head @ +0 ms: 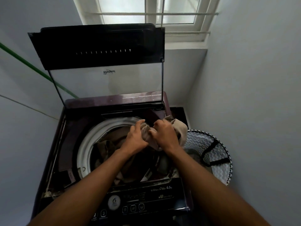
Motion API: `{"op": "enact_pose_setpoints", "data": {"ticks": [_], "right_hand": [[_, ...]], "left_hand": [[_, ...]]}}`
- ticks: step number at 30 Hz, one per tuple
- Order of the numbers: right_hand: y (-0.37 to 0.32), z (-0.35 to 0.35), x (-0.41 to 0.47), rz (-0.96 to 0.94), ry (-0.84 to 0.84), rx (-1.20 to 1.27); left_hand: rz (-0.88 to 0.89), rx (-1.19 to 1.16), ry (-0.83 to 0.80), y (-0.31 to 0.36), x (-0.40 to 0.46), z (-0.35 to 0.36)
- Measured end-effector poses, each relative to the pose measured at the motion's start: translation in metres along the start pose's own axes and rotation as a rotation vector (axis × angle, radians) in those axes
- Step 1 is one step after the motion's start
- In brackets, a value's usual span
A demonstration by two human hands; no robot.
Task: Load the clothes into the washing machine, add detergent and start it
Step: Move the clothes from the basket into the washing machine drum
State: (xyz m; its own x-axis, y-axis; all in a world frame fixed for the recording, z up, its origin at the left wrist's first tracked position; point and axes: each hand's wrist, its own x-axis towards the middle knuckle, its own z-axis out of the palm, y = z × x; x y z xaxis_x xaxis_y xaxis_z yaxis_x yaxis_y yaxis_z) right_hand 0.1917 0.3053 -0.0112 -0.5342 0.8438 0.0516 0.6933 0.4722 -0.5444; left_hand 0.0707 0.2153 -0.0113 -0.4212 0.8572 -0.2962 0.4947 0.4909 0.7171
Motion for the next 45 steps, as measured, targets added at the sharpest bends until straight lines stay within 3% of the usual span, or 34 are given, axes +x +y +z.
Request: {"op": "enact_pose_setpoints", "data": {"ticks": [3, 6, 8, 11, 18, 23, 26, 30, 34, 39, 43, 45], "right_hand": [[0.01, -0.009, -0.002, -0.114, 0.256, -0.438], [0.021, -0.018, 0.002, 0.036, 0.209, -0.589], [0.026, -0.019, 0.004, 0.115, 0.098, -0.529], [0.02, -0.017, 0.011, 0.046, -0.023, -0.288], [-0.037, 0.006, 0.012, 0.026, -0.026, 0.108], [-0.057, 0.04, 0.017, 0.035, -0.076, 0.076], [-0.054, 0.064, 0.018, 0.048, -0.233, -0.074], [-0.06, 0.09, 0.016, 0.058, -0.38, -0.006], [-0.069, 0.113, 0.009, 0.024, -0.533, -0.079], [-0.06, 0.136, -0.002, -0.032, -0.678, -0.217], [-0.046, 0.15, -0.014, -0.024, -0.896, -0.396], [-0.049, 0.147, -0.011, -0.004, -0.94, -0.396]], "left_hand": [[0.041, 0.019, 0.017, 0.006, 0.005, 0.004], [0.051, 0.052, 0.021, 0.008, 0.008, 0.005], [0.05, 0.055, 0.034, 0.006, 0.009, 0.003], [0.055, 0.023, 0.077, 0.004, 0.007, 0.0], [0.072, -0.052, 0.301, -0.014, -0.002, -0.025], [-0.011, 0.009, 0.408, -0.058, -0.02, -0.048], [-0.16, 0.297, 0.344, -0.1, -0.035, -0.046], [-0.175, 0.305, 0.418, -0.13, -0.047, -0.046], [-0.042, 0.314, 0.236, -0.141, -0.043, -0.044], [-0.145, 0.398, -0.098, -0.149, -0.038, -0.037], [-0.18, 0.495, -0.433, -0.157, -0.042, -0.026], [-0.175, 0.437, -0.4, -0.16, -0.041, -0.023]]}}
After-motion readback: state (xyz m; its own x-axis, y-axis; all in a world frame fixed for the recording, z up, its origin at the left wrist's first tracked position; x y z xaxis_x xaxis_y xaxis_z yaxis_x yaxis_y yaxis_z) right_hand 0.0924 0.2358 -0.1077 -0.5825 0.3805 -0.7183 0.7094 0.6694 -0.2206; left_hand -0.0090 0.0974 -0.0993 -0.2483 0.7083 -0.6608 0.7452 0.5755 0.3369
